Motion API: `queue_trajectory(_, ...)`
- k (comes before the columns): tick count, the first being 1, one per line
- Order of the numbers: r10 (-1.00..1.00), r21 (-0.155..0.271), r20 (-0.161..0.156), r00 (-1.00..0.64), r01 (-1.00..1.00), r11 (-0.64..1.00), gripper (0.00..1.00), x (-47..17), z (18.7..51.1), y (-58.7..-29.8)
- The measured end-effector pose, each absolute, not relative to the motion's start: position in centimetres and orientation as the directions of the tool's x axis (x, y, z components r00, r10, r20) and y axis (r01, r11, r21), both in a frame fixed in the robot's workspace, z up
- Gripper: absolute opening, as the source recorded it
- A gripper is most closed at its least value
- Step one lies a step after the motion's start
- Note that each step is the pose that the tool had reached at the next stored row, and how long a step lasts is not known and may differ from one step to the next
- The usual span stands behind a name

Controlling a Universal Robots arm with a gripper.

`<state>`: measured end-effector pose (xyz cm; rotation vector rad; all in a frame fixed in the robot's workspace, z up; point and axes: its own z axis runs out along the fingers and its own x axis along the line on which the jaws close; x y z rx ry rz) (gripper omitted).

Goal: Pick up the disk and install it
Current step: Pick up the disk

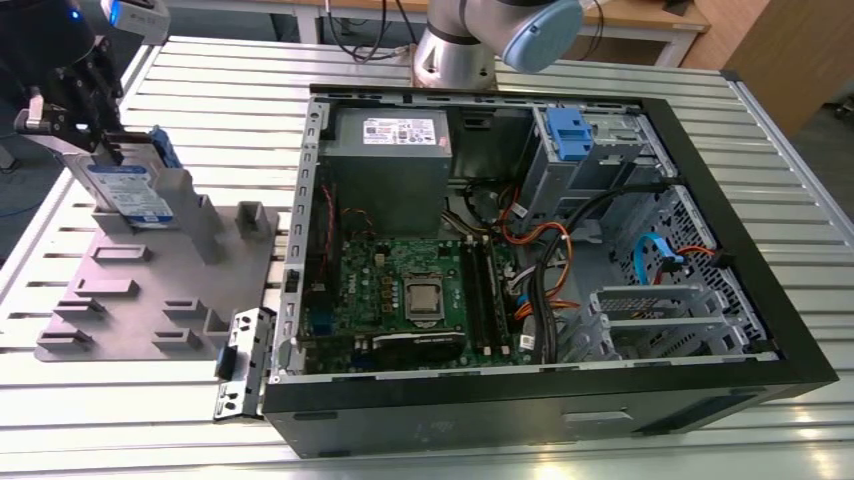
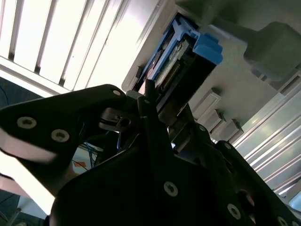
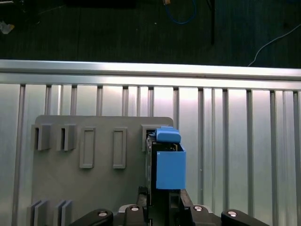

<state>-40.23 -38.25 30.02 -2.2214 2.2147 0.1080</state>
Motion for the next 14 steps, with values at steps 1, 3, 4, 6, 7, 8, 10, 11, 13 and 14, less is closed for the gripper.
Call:
queue_trajectory(1,-0.999,0.047,-0.051,0.002,-0.999,-0.004,0.38,-40.24,30.02,-38.25)
queue_trajectory(3,-0.999,0.047,-0.051,0.002,-0.999,-0.005,0.35,-40.23,30.02,-38.25)
queue_trajectory(4,-0.999,0.046,-0.051,0.002,-0.999,-0.005,0.35,-40.23,30.02,-38.25)
queue_trajectory(6,-0.999,0.047,-0.051,0.003,-0.999,-0.005,0.35,-40.23,30.02,-38.25)
queue_trajectory(7,-0.999,0.046,-0.051,0.004,-0.999,-0.006,0.35,-40.23,30.02,-38.25)
queue_trajectory(8,-0.999,0.046,-0.051,0.004,-0.999,-0.006,0.35,-40.23,30.02,-38.25)
queue_trajectory(10,-0.999,0.046,-0.051,0.004,-0.999,-0.006,0.35,-40.23,30.02,-38.25)
queue_trajectory(11,-0.999,0.046,-0.051,0.004,-0.999,-0.007,0.35,-40.23,30.02,-38.25)
queue_trajectory(13,-0.999,0.046,-0.051,0.004,-0.999,-0.007,0.35,-40.23,30.02,-38.25)
queue_trajectory(14,-0.999,0.046,-0.051,0.005,-0.999,-0.007,0.35,-40.23,30.02,-38.25)
